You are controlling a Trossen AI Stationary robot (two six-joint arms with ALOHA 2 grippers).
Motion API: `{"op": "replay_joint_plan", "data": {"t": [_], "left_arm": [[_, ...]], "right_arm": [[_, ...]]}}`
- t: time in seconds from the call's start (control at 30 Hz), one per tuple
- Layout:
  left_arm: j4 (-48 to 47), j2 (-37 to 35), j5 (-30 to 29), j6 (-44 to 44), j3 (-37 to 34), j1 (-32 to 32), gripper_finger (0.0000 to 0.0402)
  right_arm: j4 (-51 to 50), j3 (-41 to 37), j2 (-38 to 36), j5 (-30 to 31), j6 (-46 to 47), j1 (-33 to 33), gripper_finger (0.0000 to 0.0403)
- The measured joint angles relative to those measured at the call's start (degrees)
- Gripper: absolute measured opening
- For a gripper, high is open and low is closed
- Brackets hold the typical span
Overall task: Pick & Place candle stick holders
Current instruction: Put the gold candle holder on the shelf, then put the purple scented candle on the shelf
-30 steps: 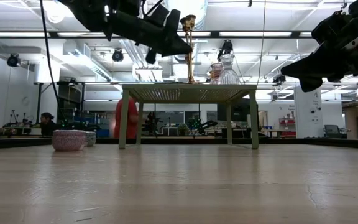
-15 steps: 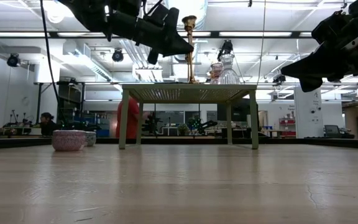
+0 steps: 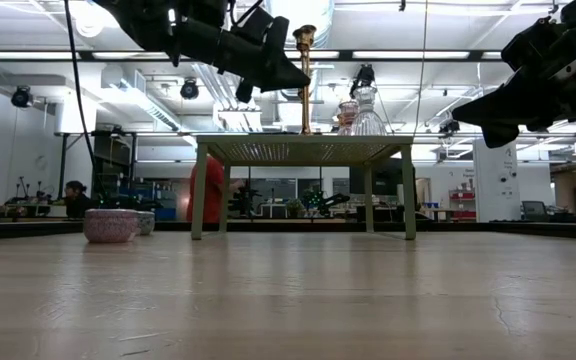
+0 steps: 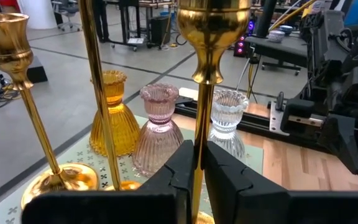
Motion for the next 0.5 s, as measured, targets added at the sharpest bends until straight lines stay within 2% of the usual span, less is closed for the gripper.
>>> {"op": "replay_joint_plan", "data": {"t": [0.2,0.5], "left_arm": [[-0.60,-0.02,0.09,-0.87,0.00,0.02,0.0041],[-1.67,-0.02,0.12,-0.95,-0.02,0.02,0.0090]], "right_arm": [[0.00,0.00,0.00,0.00,0.00,-0.02,0.0009],[-0.01,0.00,0.00,-0.01,0.00,-0.01,0.0009]]}}
